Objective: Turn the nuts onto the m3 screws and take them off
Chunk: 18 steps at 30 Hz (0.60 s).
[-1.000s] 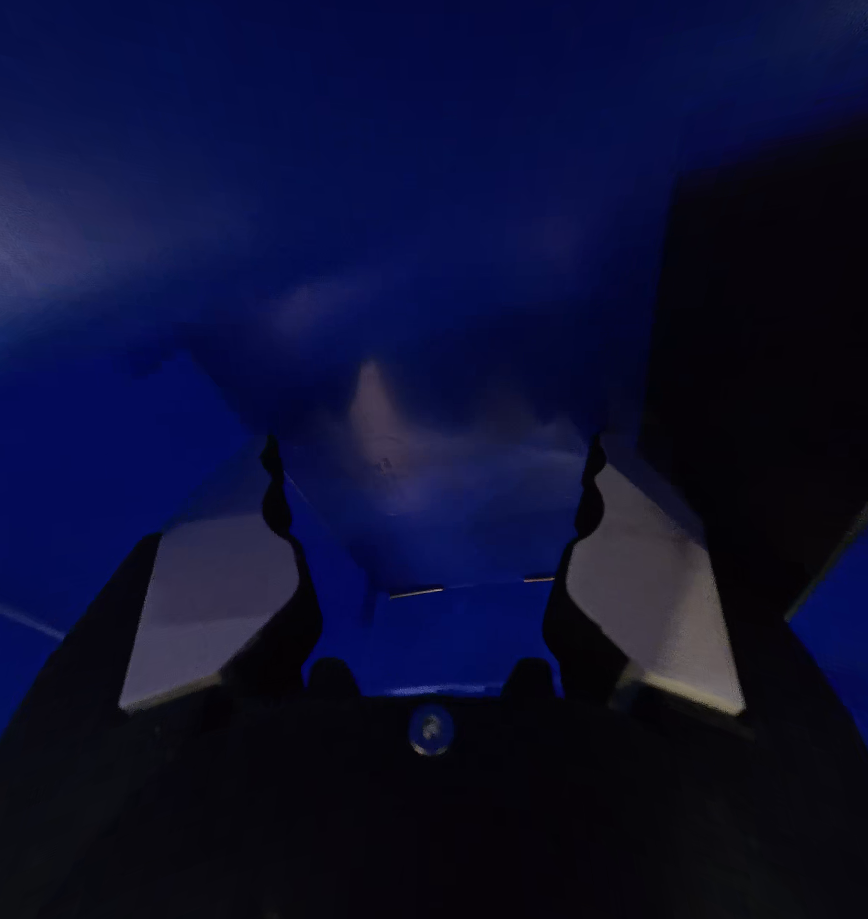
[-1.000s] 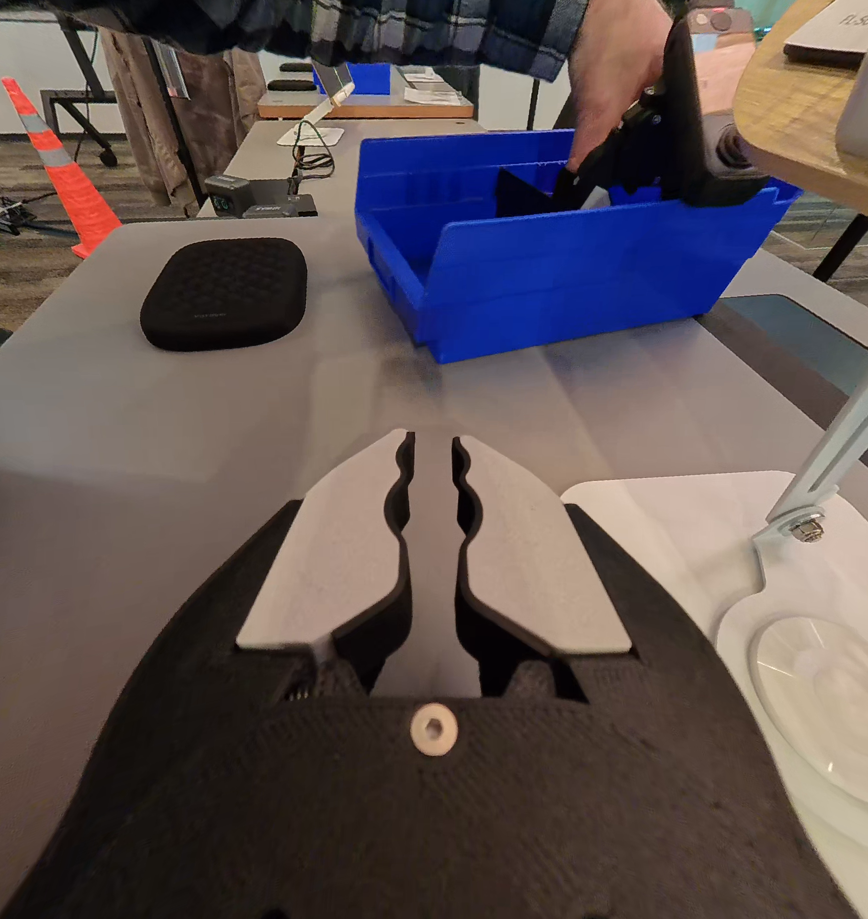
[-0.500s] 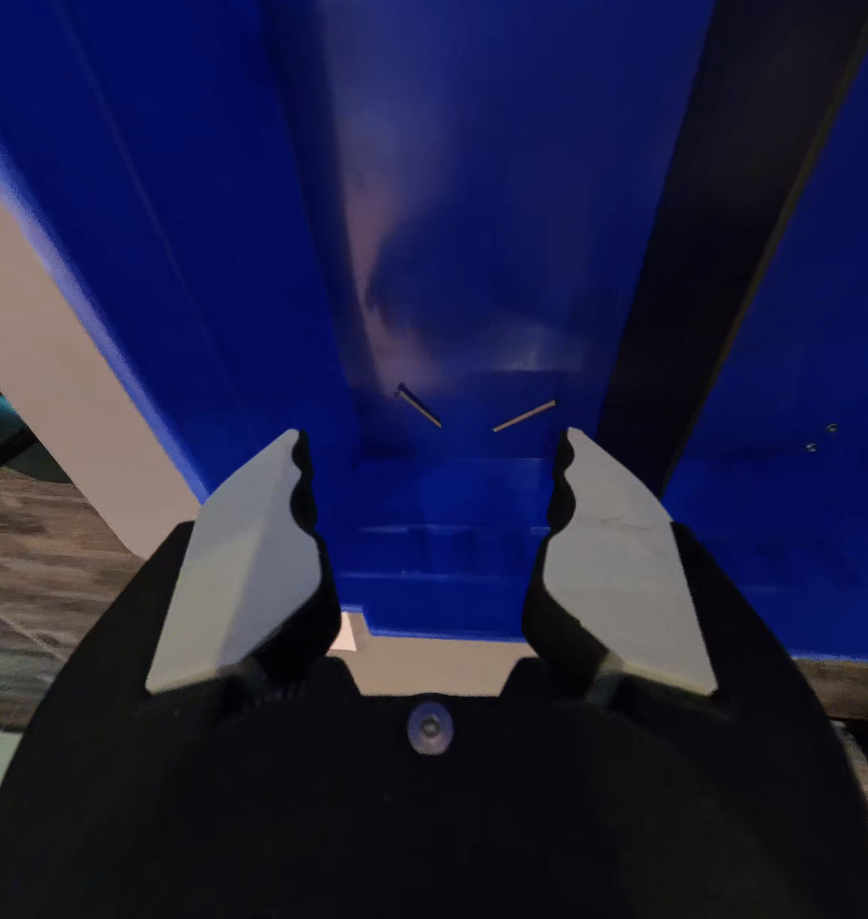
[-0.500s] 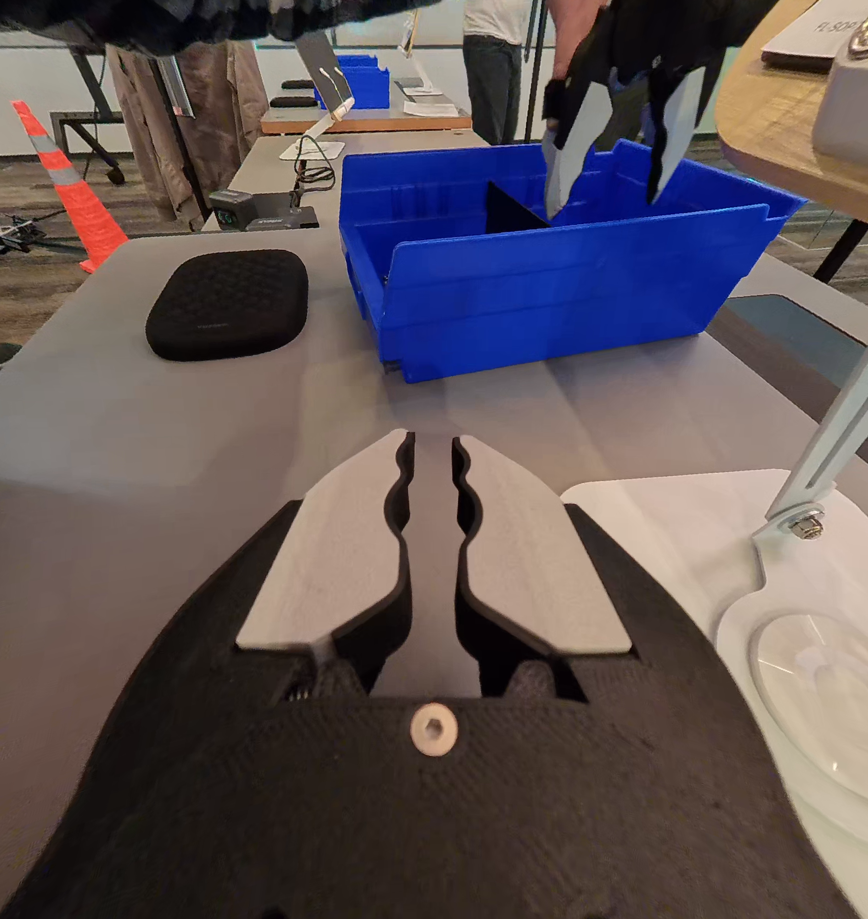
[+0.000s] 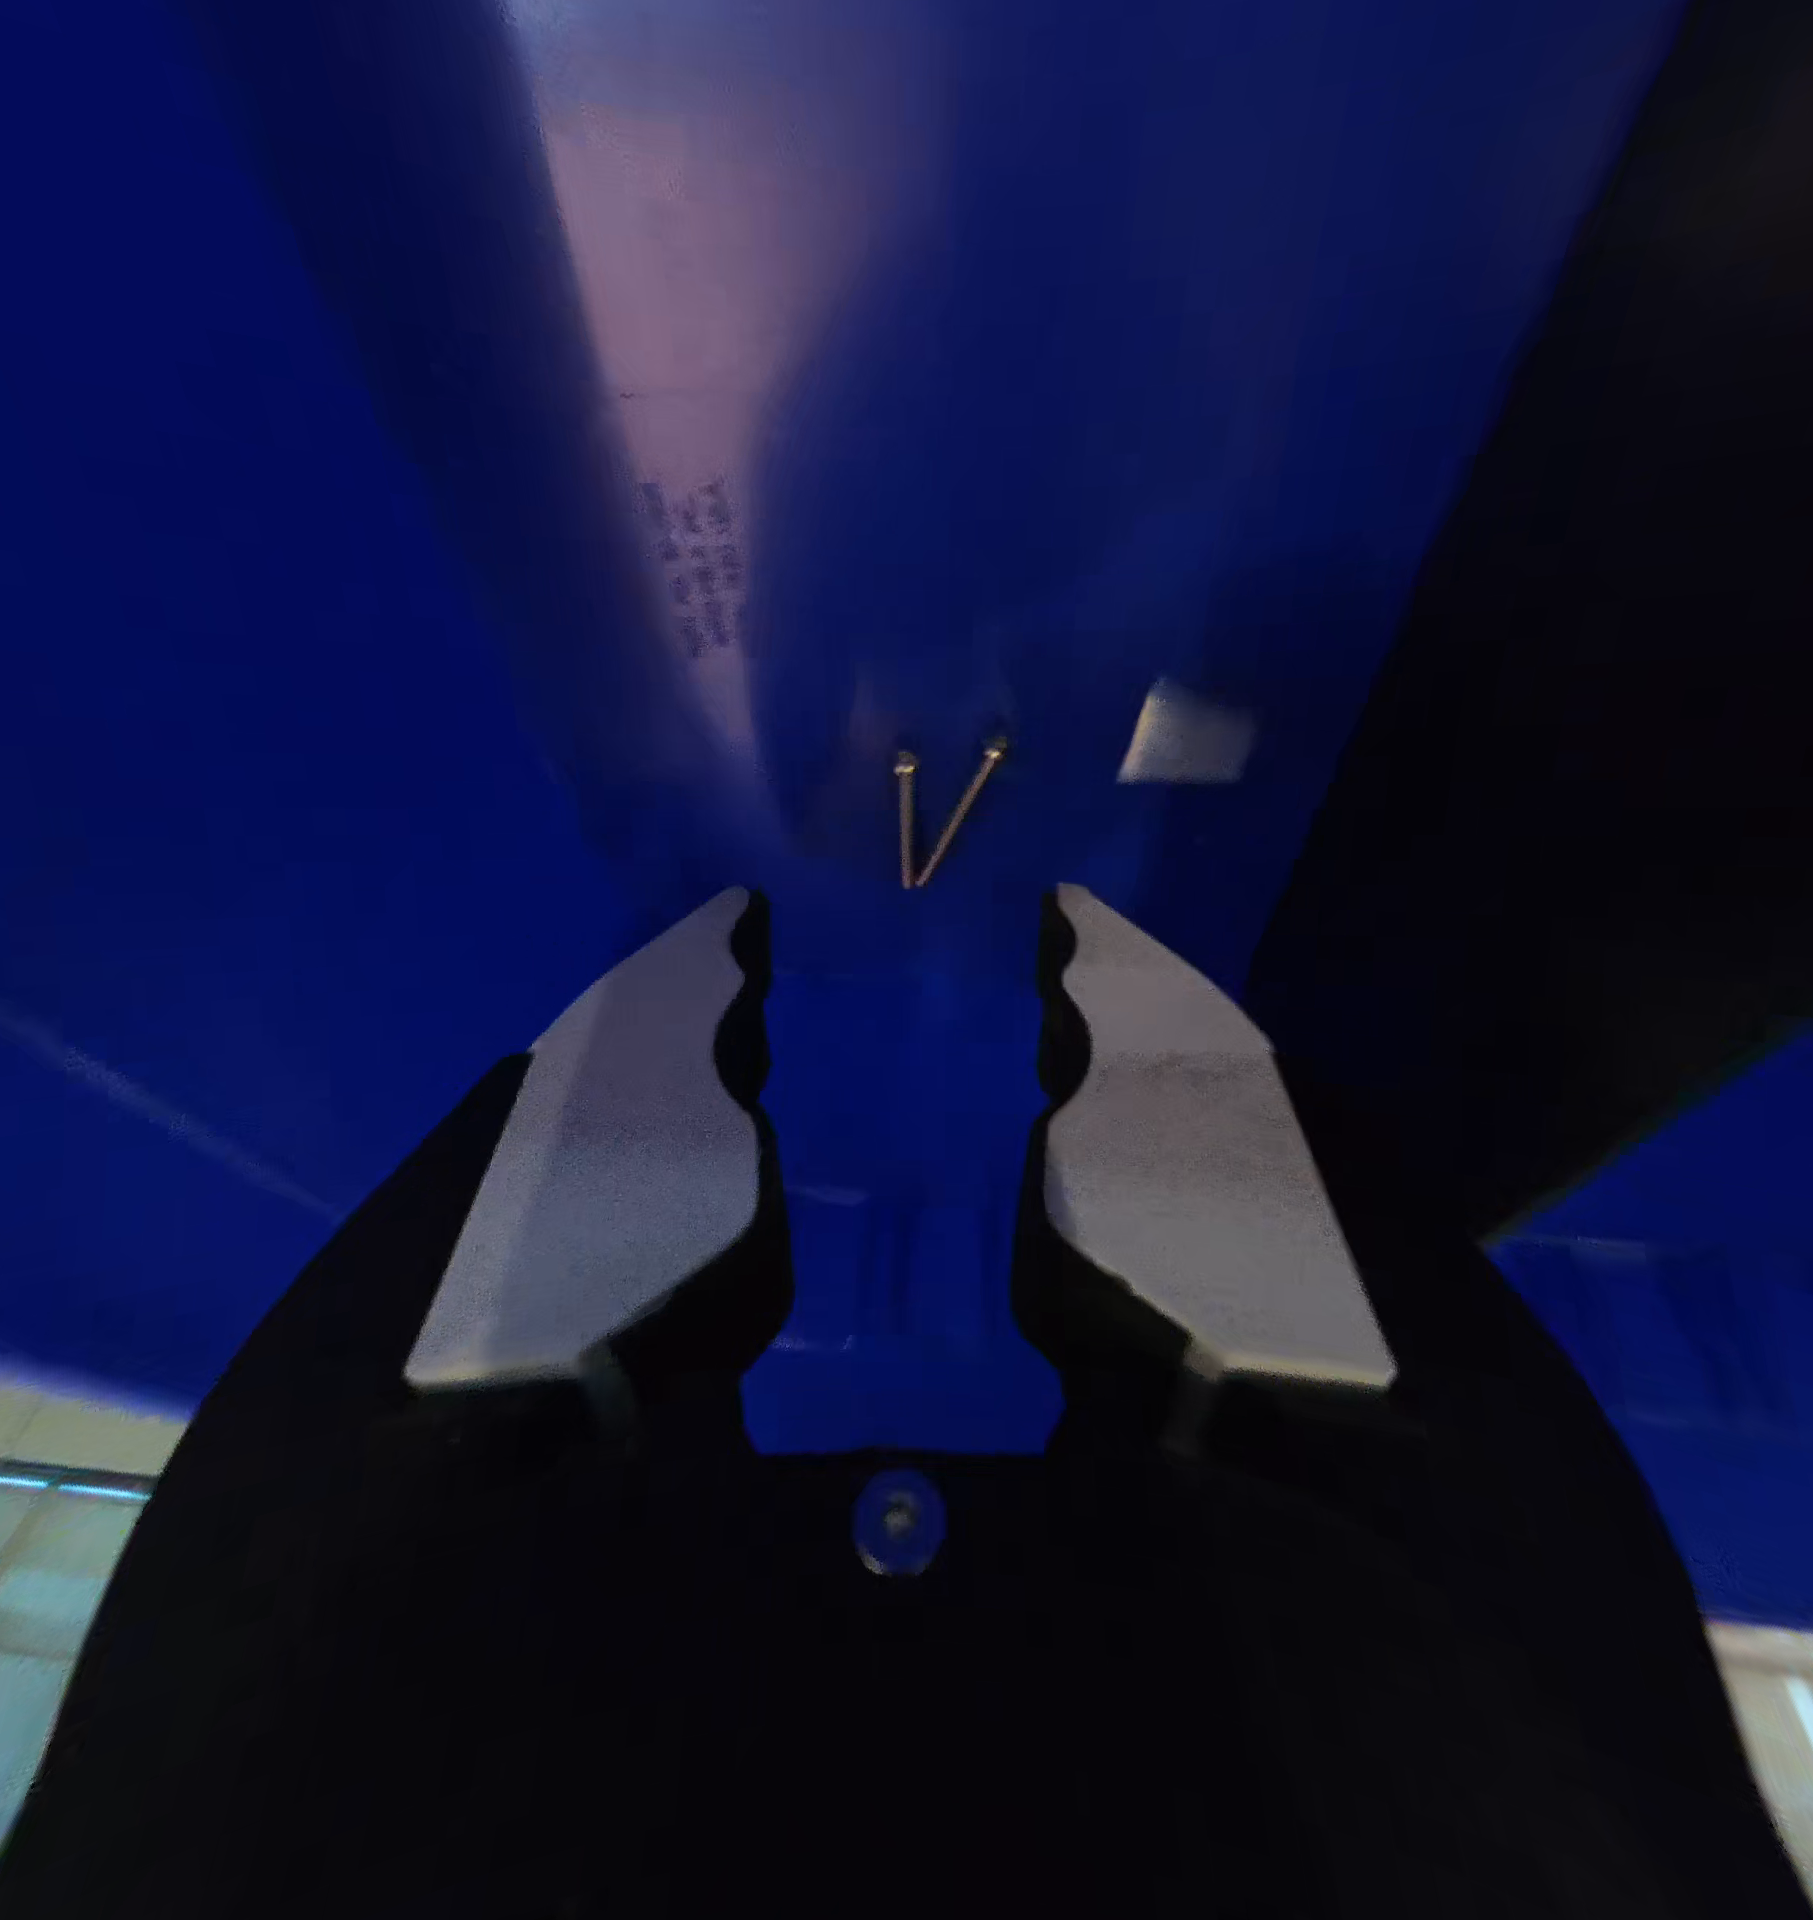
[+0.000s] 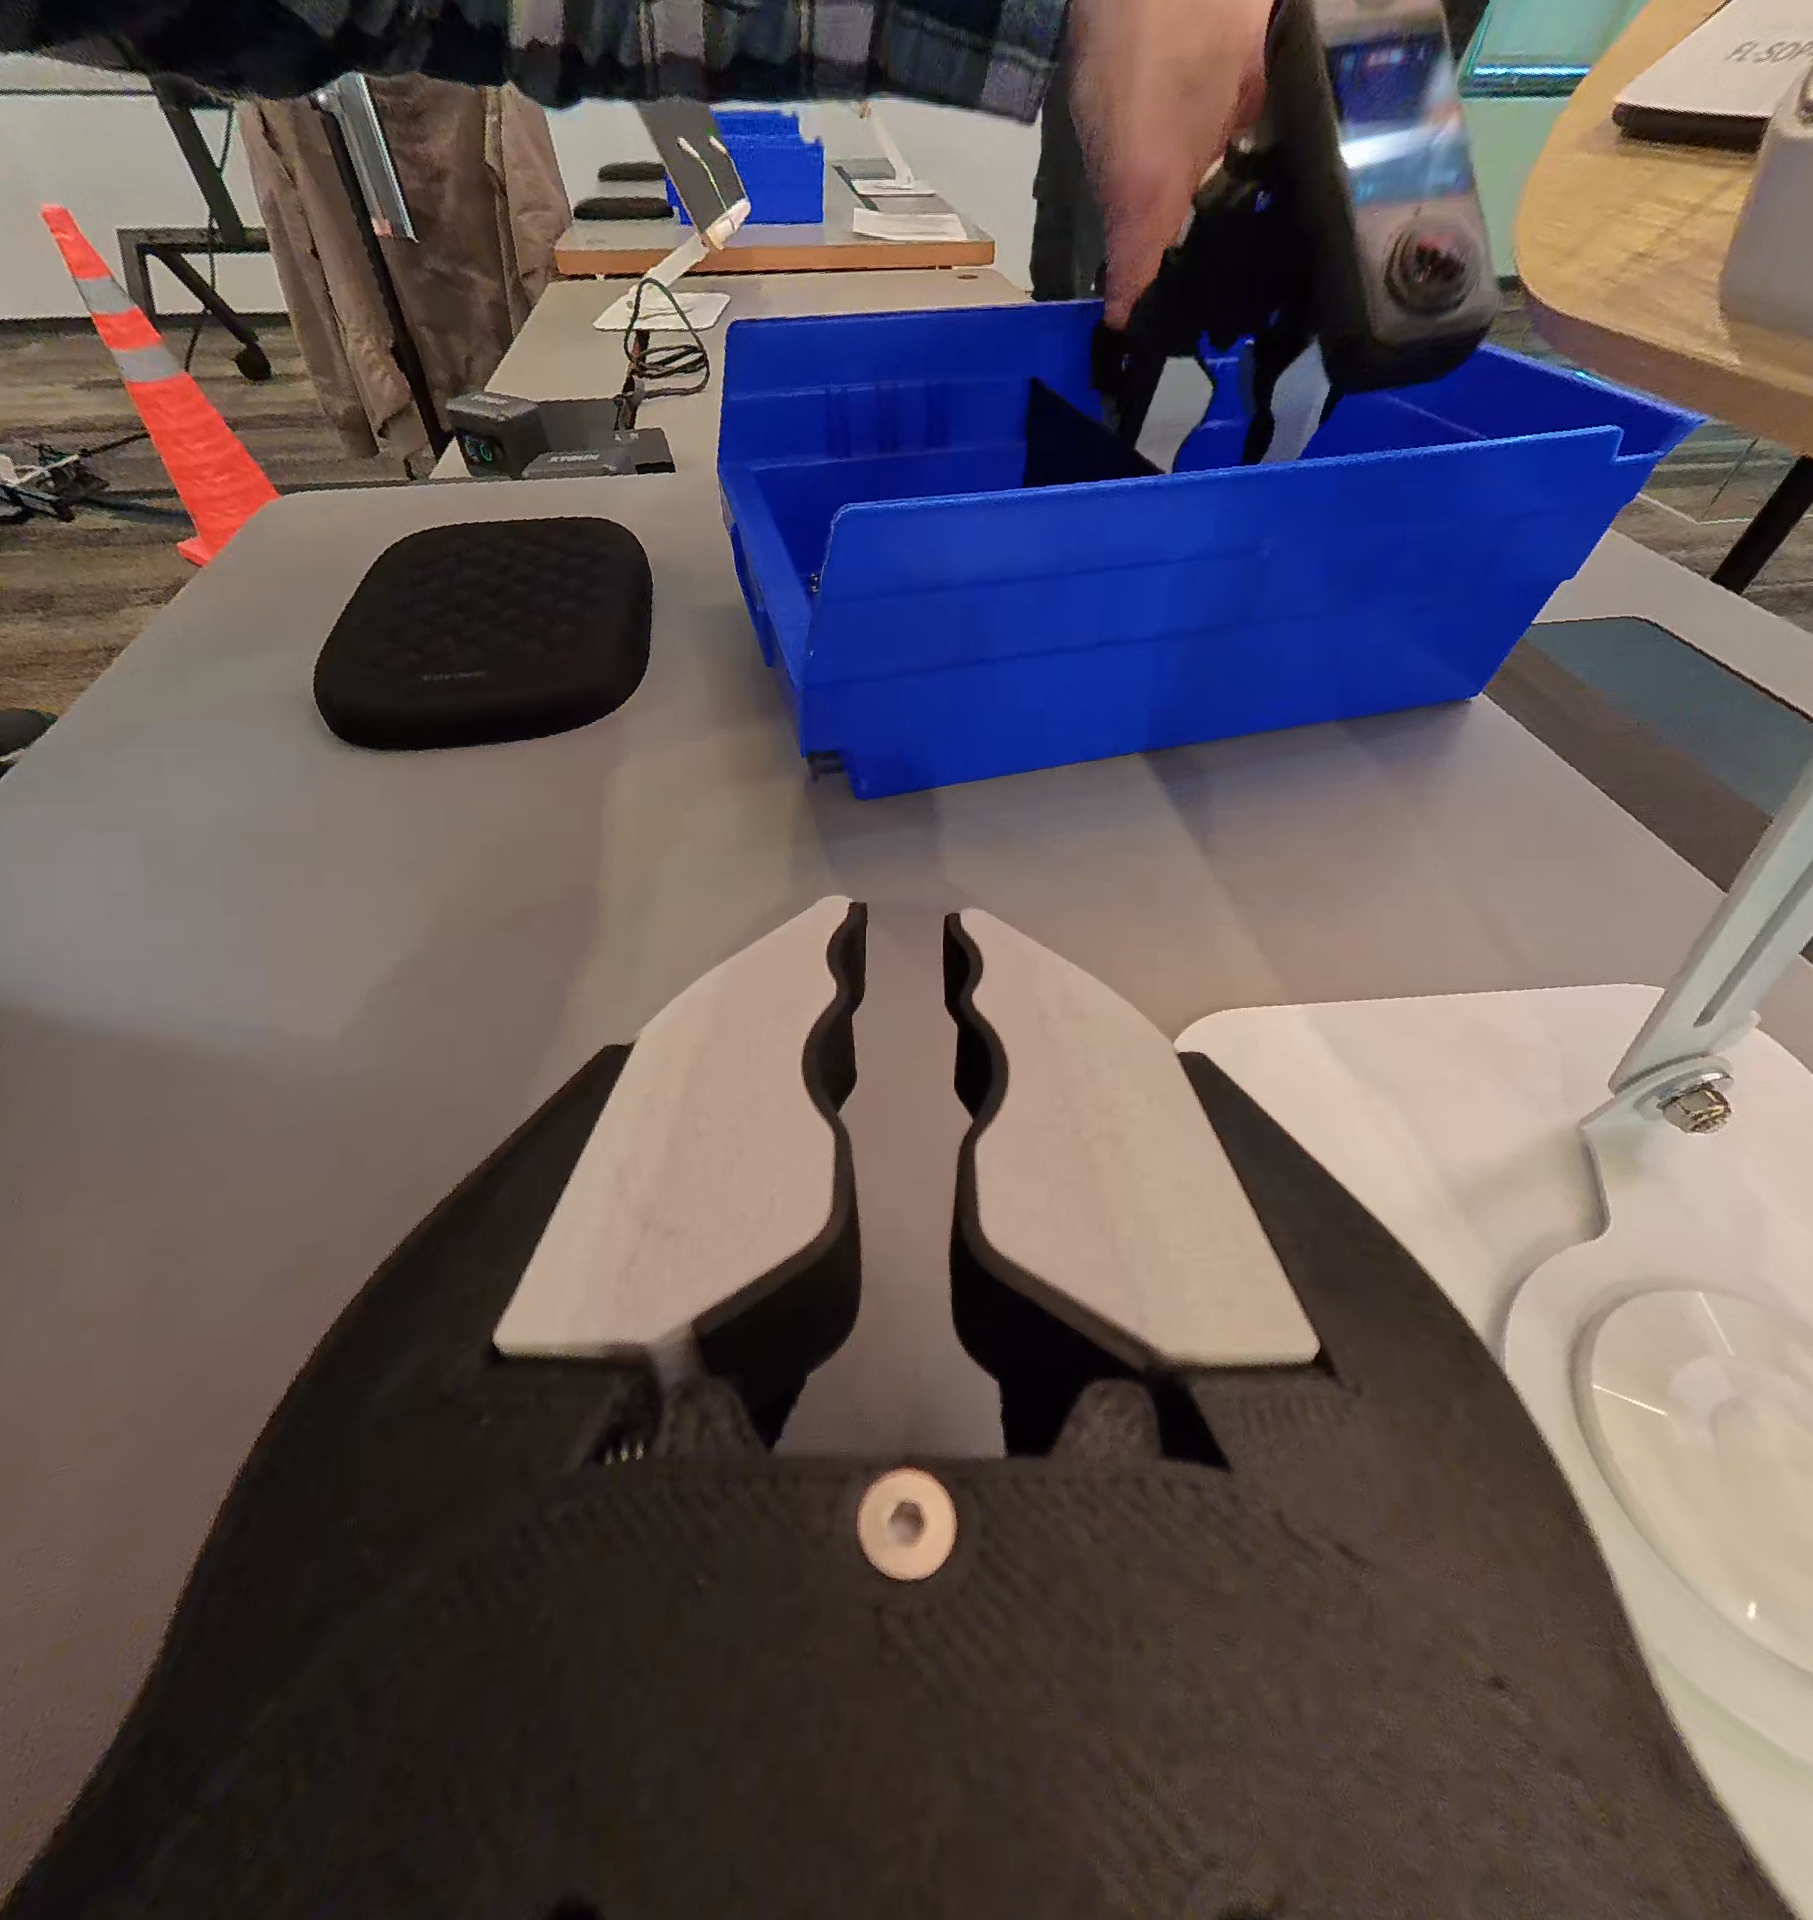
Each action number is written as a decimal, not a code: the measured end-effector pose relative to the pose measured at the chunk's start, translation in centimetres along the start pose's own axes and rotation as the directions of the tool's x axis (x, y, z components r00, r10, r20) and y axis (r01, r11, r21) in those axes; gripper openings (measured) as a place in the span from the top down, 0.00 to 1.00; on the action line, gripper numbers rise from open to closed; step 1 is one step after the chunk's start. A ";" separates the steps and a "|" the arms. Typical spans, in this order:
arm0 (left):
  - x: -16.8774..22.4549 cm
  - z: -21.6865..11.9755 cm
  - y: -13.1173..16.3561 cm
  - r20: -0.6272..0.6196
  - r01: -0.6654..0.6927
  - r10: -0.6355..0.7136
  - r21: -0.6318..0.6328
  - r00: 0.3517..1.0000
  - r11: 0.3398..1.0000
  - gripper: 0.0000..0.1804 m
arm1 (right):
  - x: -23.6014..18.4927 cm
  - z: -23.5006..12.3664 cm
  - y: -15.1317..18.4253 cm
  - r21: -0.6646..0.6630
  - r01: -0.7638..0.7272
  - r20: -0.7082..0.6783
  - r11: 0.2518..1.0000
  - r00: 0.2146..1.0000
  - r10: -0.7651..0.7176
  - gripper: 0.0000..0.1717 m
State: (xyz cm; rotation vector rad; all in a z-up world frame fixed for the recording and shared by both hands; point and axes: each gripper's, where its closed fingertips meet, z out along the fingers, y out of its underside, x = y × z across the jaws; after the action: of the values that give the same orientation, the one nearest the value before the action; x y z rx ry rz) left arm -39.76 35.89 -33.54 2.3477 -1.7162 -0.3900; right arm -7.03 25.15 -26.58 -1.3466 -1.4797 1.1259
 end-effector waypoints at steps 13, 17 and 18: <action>1.4 0.8 -0.3 -0.091 -0.021 0.013 -0.090 0.996 0.996 0.97 | -0.1 0.0 0.0 -0.004 0.003 0.006 1.000 1.000 -0.003 0.92; 1.3 0.8 -0.3 -0.062 -0.025 0.020 -0.070 0.998 0.997 0.97 | -0.2 0.0 0.1 -0.006 0.007 0.007 1.000 1.000 -0.007 0.92; 1.2 0.8 -0.3 -0.052 -0.016 0.013 -0.065 0.999 0.998 0.97 | -0.2 0.0 0.1 -0.008 0.008 0.007 1.000 1.000 -0.008 0.92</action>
State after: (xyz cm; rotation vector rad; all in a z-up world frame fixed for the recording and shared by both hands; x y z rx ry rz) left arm -39.39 34.79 -34.50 2.2778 -1.6707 -0.3737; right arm -7.03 24.95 -26.69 -1.3427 -1.4953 1.1217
